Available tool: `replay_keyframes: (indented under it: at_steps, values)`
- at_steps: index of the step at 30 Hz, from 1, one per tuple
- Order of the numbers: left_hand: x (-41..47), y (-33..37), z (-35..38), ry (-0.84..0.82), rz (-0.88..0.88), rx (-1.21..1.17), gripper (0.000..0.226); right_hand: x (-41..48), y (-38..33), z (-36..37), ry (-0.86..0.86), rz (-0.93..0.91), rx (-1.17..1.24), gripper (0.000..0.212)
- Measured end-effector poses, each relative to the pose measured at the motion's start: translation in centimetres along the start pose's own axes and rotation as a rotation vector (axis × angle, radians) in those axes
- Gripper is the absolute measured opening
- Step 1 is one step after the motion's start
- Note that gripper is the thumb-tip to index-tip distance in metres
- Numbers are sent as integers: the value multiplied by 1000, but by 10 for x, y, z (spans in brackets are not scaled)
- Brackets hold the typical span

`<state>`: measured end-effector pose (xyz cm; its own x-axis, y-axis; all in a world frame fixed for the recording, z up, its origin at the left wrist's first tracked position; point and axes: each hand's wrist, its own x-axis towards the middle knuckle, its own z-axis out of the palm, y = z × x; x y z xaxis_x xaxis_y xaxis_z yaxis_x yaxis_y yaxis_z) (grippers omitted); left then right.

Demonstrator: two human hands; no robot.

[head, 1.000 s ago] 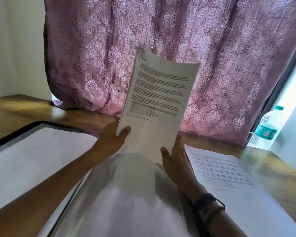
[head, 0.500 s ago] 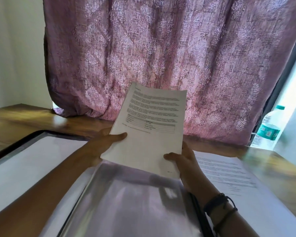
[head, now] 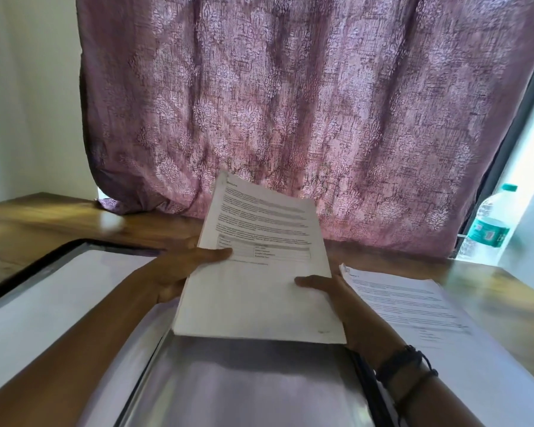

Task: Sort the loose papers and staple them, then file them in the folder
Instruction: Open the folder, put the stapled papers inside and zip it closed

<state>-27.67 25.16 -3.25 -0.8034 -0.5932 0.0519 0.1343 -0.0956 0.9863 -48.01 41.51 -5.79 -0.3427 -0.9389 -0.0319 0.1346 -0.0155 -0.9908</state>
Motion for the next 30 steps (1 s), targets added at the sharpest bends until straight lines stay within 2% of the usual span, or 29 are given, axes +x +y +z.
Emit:
replay_keyframes:
  at_steps: [2, 6, 8, 11, 14, 17, 19, 22, 24, 27, 28, 29, 30]
  values:
    - [-1, 2, 0, 0, 25, -8, 29, 1, 1, 0, 42, -20, 32, 35]
    - [-1, 0, 1, 2, 55, 29, 32, 4, 4, 4, 141, -70, 25, 51]
    - [1, -2, 2, 33, 62, 57, 32, 6, 5, 4, 147, -88, 48, 53]
    - [2, -3, 0, 53, 57, 78, 36, 5, 3, 2, 98, -90, 74, 51]
    - [1, -1, -5, -24, 12, 68, 61, 4, 1, -2, 2, -82, 114, 63]
    - [-2, 2, -7, -46, -40, 108, 58, 2, -2, -6, -61, -104, 91, 70]
    - [-2, 2, -10, -66, -41, 110, 69, 0, -4, -7, -84, -134, 61, 66]
    - [-4, 5, -7, -72, 13, 61, 42, 2, -10, -8, -29, -206, 31, 56]
    - [-1, 6, -6, 24, 99, 7, 33, 9, -17, -9, 60, -278, 28, 49]
    - [15, 6, -9, 285, 119, -26, 48, 24, -35, -10, 222, -378, 50, 37]
    - [19, 3, -10, 372, 110, 3, 46, 30, -42, -8, 273, -395, 51, 34]
    - [23, -2, -14, 442, 128, 101, 40, 36, -48, -6, 320, -403, 51, 31]
    - [26, -8, -18, 472, 185, 326, 34, 43, -53, -4, 359, -408, 52, 29]
